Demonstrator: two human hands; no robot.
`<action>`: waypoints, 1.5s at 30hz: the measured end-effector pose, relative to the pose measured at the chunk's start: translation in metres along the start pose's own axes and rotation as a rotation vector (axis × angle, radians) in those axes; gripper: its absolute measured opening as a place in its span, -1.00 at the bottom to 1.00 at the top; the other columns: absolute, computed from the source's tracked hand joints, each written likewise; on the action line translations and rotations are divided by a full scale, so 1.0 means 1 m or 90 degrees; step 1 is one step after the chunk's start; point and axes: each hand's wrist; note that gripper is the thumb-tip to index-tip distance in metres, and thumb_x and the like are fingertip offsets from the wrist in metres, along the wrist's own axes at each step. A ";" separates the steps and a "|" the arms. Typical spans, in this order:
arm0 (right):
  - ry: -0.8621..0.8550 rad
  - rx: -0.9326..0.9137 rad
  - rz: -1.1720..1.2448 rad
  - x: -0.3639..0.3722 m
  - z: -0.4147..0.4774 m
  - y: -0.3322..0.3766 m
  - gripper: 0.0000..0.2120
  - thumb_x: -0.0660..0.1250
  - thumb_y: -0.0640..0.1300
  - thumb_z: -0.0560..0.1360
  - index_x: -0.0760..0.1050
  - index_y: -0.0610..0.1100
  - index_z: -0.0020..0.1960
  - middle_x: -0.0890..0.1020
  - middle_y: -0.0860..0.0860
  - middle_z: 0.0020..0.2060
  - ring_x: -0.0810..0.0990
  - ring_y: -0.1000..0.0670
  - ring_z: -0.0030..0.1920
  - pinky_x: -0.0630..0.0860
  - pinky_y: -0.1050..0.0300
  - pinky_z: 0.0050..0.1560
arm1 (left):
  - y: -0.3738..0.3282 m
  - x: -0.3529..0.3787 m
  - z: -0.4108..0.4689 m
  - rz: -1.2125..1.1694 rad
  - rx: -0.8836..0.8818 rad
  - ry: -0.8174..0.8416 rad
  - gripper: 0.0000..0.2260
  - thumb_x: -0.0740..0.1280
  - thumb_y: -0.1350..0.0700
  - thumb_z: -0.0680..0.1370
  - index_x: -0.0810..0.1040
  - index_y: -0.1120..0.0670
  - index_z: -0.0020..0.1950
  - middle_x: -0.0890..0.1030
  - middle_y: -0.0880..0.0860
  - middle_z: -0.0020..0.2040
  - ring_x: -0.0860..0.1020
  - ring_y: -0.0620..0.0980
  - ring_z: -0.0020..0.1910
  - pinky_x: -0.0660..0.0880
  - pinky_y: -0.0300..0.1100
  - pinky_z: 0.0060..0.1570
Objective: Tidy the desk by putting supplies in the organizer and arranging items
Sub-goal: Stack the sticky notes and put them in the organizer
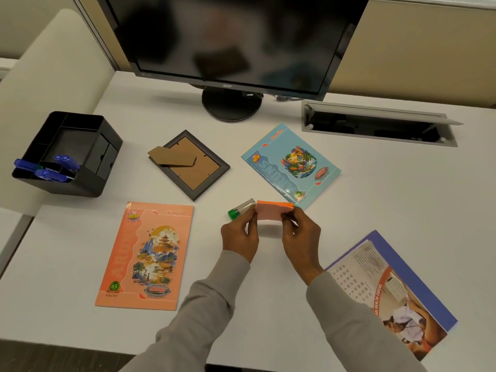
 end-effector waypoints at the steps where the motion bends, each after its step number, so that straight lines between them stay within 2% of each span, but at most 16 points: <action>1: 0.000 -0.012 0.014 0.000 0.004 0.006 -0.77 0.33 -0.24 0.59 0.57 -0.07 0.22 0.63 0.14 0.02 0.58 0.21 0.01 0.42 0.53 0.07 | -0.001 -0.005 0.005 -0.009 0.024 -0.020 -0.76 0.37 0.23 0.57 0.64 0.16 0.23 0.70 0.10 0.09 0.65 -0.01 -0.01 0.43 -0.50 0.05; 5: 0.009 -0.070 0.066 0.006 0.022 0.037 -0.75 0.35 -0.32 0.55 0.59 -0.12 0.19 0.66 0.09 -0.01 0.62 0.23 0.01 0.55 0.38 0.07 | -0.007 -0.027 0.029 -0.035 0.076 -0.093 -0.77 0.37 0.26 0.55 0.66 0.20 0.20 0.71 0.08 0.04 0.64 -0.10 -0.01 0.47 -0.51 0.04; 7: 0.021 -0.106 0.078 0.010 0.033 0.055 -0.73 0.35 -0.35 0.54 0.58 -0.15 0.20 0.64 0.12 -0.03 0.61 0.27 0.00 0.54 0.41 0.03 | -0.008 -0.040 0.043 -0.041 0.089 -0.115 -0.76 0.36 0.25 0.55 0.65 0.18 0.21 0.72 0.05 -0.01 0.63 -0.15 -0.08 0.52 -0.44 -0.03; 10: 0.043 -0.144 0.085 0.018 0.049 0.080 -0.74 0.37 -0.31 0.54 0.57 -0.16 0.21 0.65 0.08 -0.01 0.61 0.28 0.01 0.55 0.41 0.03 | -0.007 -0.061 0.063 -0.034 0.108 -0.145 -0.76 0.37 0.24 0.56 0.64 0.16 0.22 0.72 0.05 -0.10 0.60 -0.08 -0.20 0.53 -0.37 -0.14; 12: 0.059 -0.154 0.095 0.027 0.059 0.094 -0.78 0.38 -0.29 0.54 0.59 -0.17 0.18 0.66 0.06 -0.03 0.62 0.27 -0.02 0.56 0.40 0.01 | -0.003 -0.076 0.075 -0.033 0.111 -0.165 -0.75 0.37 0.24 0.57 0.63 0.18 0.24 0.72 0.06 -0.07 0.60 -0.14 -0.20 0.47 -0.51 -0.11; 14: 0.069 -0.168 0.104 0.040 0.066 0.108 -0.81 0.38 -0.29 0.54 0.61 -0.17 0.14 0.66 0.07 -0.07 0.63 0.25 -0.04 0.55 0.41 -0.01 | 0.002 -0.089 0.084 -0.028 0.106 -0.183 -0.75 0.37 0.26 0.57 0.62 0.21 0.24 0.68 -0.01 -0.14 0.53 -0.17 -0.23 0.39 -0.57 -0.18; 16: 0.086 -0.179 0.107 0.056 0.072 0.116 -0.81 0.38 -0.29 0.53 0.62 -0.17 0.13 0.67 0.08 -0.09 0.64 0.22 -0.05 0.57 0.38 -0.03 | 0.011 -0.099 0.092 -0.028 0.092 -0.197 -0.75 0.36 0.25 0.57 0.62 0.20 0.25 0.67 -0.02 -0.16 0.53 -0.06 -0.25 0.46 -0.41 -0.24; 18: 0.113 -0.188 0.099 0.073 0.074 0.119 -0.81 0.38 -0.29 0.53 0.62 -0.17 0.14 0.67 0.08 -0.09 0.64 0.22 -0.05 0.58 0.36 -0.02 | 0.024 -0.108 0.096 -0.038 0.067 -0.205 -0.74 0.35 0.24 0.58 0.61 0.17 0.27 0.68 -0.01 -0.08 0.58 -0.06 -0.19 0.55 -0.23 -0.15; 20: 0.146 -0.185 0.085 0.091 0.075 0.118 -0.80 0.38 -0.27 0.54 0.62 -0.17 0.16 0.70 0.05 -0.06 0.65 0.18 -0.04 0.62 0.28 0.00 | 0.039 -0.114 0.099 -0.042 0.043 -0.208 -0.74 0.34 0.24 0.59 0.61 0.16 0.28 0.63 -0.10 0.01 0.59 -0.16 -0.11 0.56 -0.25 -0.03; 22: 0.176 -0.174 0.078 0.108 0.075 0.118 -0.79 0.39 -0.25 0.54 0.62 -0.15 0.16 0.70 0.05 -0.04 0.65 0.19 -0.04 0.63 0.24 0.02 | 0.054 -0.122 0.102 -0.033 0.032 -0.208 -0.75 0.32 0.21 0.60 0.61 0.15 0.27 0.62 -0.11 0.05 0.63 -0.09 -0.04 0.56 -0.26 0.03; 25: 0.198 -0.159 0.076 0.130 0.078 0.123 -0.77 0.39 -0.27 0.54 0.62 -0.13 0.19 0.67 0.11 -0.03 0.60 0.32 -0.05 0.54 0.41 0.01 | 0.075 -0.135 0.110 0.006 0.009 -0.188 -0.72 0.23 0.08 0.64 0.59 0.10 0.29 0.67 0.00 0.14 0.63 -0.01 0.07 0.59 -0.09 0.10; 27: 0.198 -0.148 0.070 0.144 0.080 0.128 -0.75 0.39 -0.27 0.54 0.62 -0.13 0.21 0.67 0.09 0.01 0.60 0.30 -0.05 0.48 0.51 0.00 | 0.088 -0.145 0.118 0.067 -0.040 -0.170 -0.69 0.16 0.04 0.68 0.53 0.07 0.35 0.64 0.05 0.21 0.58 0.05 0.17 0.53 -0.05 0.17; 30: 0.203 -0.151 0.068 0.163 0.085 0.139 -0.74 0.38 -0.25 0.55 0.60 -0.13 0.23 0.68 0.06 0.05 0.62 0.15 0.00 0.46 0.55 0.00 | 0.108 -0.157 0.131 0.136 -0.124 -0.151 -0.67 0.11 0.03 0.69 0.45 0.04 0.43 0.55 0.05 0.33 0.49 0.05 0.31 0.38 -0.15 0.26; 35: 0.186 -0.179 0.079 0.198 0.095 0.167 -0.76 0.37 -0.19 0.57 0.61 -0.11 0.22 0.62 0.18 -0.02 0.56 0.27 -0.07 0.40 0.62 -0.07 | 0.136 -0.164 0.150 0.189 -0.192 -0.085 -0.63 0.06 0.09 0.69 0.32 0.02 0.50 0.34 0.04 0.52 0.24 0.04 0.53 0.27 -0.02 0.45; 38: 0.167 -0.204 0.085 0.220 0.104 0.187 -0.77 0.35 -0.17 0.58 0.61 -0.11 0.22 0.69 0.06 0.04 0.57 0.18 -0.04 0.40 0.62 -0.05 | 0.141 -0.165 0.156 0.201 -0.218 -0.061 -0.61 0.08 0.11 0.69 0.27 0.02 0.53 0.24 0.04 0.57 0.15 0.04 0.57 0.23 0.00 0.49; 45: 0.160 -0.262 0.104 0.273 0.131 0.235 -0.76 0.37 -0.16 0.58 0.59 -0.13 0.23 0.70 -0.02 0.08 0.57 0.16 -0.02 0.40 0.61 -0.04 | 0.148 -0.161 0.156 0.266 -0.194 -0.027 -0.59 0.03 0.13 0.70 0.22 0.03 0.57 0.19 0.05 0.59 0.11 0.05 0.57 0.13 -0.05 0.54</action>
Point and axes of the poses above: each hand's wrist, its own z-axis towards the middle knuckle, its own x-axis out of the palm, y = z × x
